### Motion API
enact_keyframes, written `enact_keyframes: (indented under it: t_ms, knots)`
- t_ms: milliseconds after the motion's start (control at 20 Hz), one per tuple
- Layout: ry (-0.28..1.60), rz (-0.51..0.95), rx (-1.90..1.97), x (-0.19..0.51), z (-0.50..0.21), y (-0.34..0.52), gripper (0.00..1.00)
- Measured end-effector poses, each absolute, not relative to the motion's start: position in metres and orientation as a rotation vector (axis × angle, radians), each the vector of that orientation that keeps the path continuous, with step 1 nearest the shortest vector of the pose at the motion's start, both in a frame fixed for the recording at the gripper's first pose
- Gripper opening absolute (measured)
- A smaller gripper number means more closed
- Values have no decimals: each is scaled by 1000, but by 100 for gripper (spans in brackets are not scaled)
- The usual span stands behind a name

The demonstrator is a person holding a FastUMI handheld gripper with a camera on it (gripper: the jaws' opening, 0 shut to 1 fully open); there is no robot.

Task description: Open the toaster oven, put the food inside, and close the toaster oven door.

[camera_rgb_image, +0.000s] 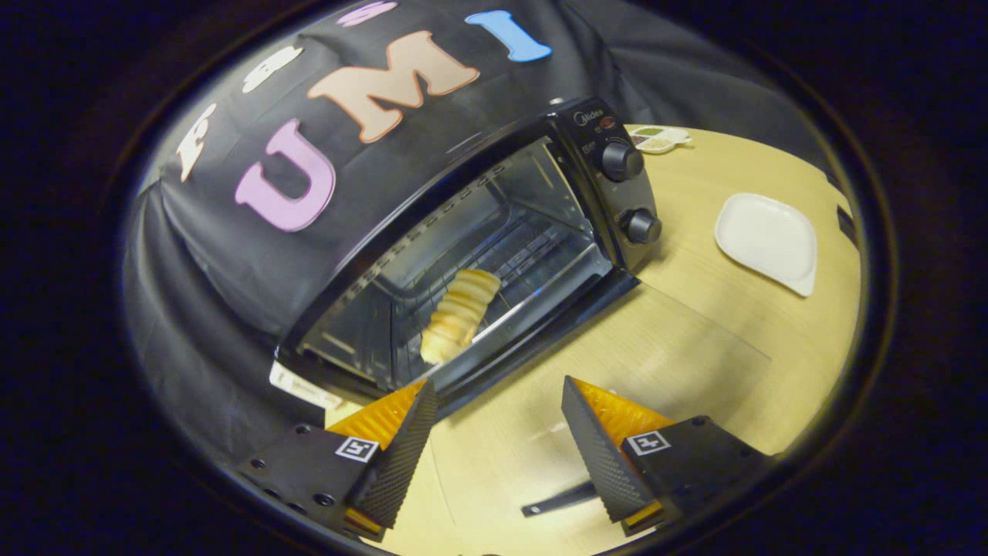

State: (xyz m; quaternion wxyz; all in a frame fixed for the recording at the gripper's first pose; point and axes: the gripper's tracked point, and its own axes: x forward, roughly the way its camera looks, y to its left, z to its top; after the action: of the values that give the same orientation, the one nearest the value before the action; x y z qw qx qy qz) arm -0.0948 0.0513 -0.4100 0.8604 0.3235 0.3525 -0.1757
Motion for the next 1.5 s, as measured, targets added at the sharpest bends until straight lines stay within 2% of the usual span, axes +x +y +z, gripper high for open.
enact_keyframes:
  t_ms: [350, 800, 1200, 1500]
  knots:
    - [849, -320, 438, -163, -411, 43, 100]
    - [983, -189, 290, -212, -437, 61, 100]
    - [1052, -130, 174, -204, -469, 62, 100]
    - [1023, -155, 217, -200, -460, 62, 100]
